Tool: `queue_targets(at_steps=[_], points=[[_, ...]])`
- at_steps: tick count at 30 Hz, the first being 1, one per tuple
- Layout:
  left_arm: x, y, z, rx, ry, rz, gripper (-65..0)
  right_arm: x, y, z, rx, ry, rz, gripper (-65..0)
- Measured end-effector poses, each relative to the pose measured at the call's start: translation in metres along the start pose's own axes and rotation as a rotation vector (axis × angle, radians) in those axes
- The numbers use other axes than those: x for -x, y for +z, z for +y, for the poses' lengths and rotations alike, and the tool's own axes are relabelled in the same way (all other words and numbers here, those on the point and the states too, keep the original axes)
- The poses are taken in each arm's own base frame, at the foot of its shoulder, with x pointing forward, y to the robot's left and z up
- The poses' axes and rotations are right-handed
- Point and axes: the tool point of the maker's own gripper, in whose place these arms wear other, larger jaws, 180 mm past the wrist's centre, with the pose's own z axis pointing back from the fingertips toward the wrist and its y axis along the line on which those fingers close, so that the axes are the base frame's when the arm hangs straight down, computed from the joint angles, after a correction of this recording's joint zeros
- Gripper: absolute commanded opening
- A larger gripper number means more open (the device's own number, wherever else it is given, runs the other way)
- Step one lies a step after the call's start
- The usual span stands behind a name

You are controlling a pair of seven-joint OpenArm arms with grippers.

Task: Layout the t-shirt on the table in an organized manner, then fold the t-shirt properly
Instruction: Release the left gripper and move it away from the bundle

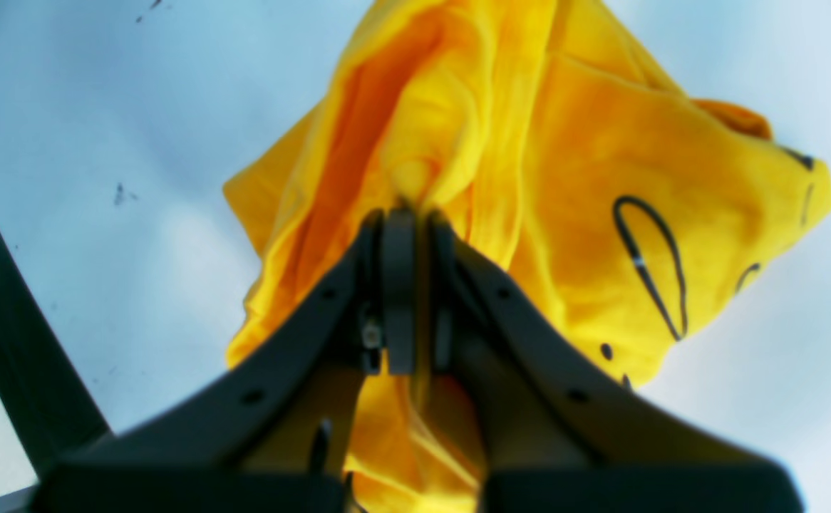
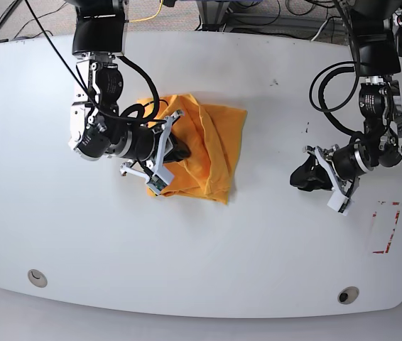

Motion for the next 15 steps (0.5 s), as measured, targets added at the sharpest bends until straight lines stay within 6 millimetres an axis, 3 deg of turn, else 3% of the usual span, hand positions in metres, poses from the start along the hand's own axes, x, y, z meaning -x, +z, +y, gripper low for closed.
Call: queue_targets(at_steps=[10, 15], points=[[0.005, 0.0, -0.001, 0.001, 0.007, 0.007, -52.4, -0.041, -0.005, 0.035, -0.058, 0.065, -0.1, -63.4], [0.015, 0.0, -0.002, 0.002, 0.017, 0.024, -52.4, -0.048, -0.017, 0.058, -0.103, 0.09, -0.096, -63.1]])
